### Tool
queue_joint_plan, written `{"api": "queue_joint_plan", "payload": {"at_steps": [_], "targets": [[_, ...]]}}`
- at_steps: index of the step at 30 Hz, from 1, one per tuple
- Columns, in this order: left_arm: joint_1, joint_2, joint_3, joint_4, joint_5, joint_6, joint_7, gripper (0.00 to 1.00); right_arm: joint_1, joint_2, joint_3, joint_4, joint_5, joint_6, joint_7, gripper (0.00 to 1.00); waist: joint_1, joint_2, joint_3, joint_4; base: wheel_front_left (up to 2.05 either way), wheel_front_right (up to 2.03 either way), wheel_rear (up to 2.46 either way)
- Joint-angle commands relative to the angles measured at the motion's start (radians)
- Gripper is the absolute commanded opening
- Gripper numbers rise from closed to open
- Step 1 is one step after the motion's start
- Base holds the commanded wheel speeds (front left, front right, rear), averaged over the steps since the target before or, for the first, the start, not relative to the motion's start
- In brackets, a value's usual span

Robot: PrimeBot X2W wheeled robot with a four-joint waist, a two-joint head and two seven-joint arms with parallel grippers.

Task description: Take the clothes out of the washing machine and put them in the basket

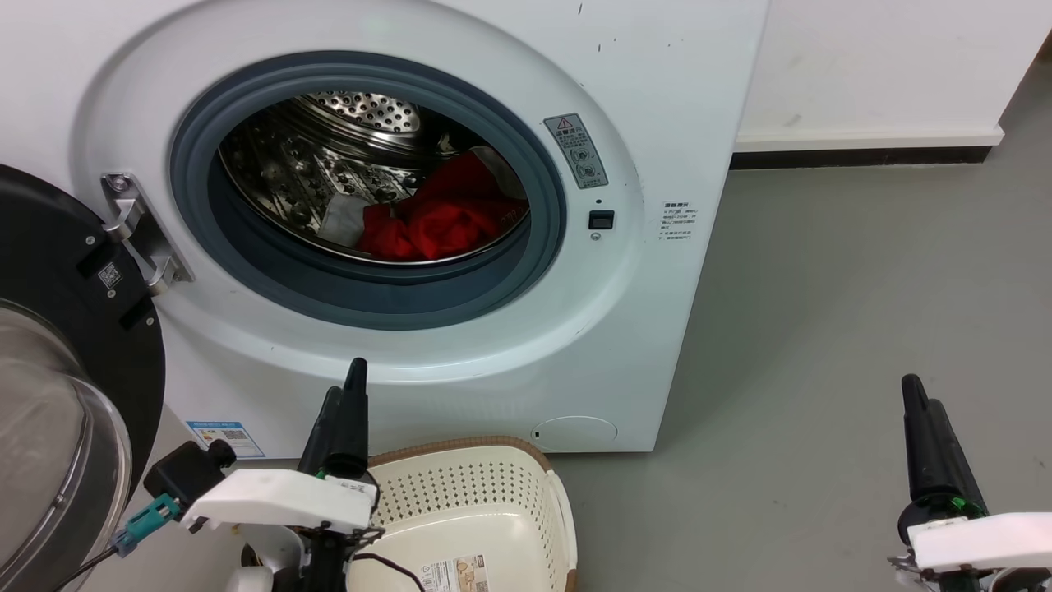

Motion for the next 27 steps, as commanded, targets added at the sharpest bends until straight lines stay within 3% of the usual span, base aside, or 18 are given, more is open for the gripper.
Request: {"api": "queue_joint_plan", "payload": {"at_steps": [1, 27], "targets": [[-0.025, 0.003, -0.009, -0.019, 0.027, 0.005, -0.008, 1.0, -0.002, -0.002, 0.002, -0.025, -0.031, 0.0, -0.009, 1.0, 0.0, -0.0001, 0.0, 0.0, 0.0, 0.0, 0.0], [-0.025, 0.003, -0.109, -0.043, 0.462, 0.073, -0.088, 1.0, 0.078, -0.002, 0.002, -0.134, -0.427, 0.0, -0.031, 1.0, 0.0, -0.0001, 0.004, 0.018, 0.0, 0.0, 0.0]]}}
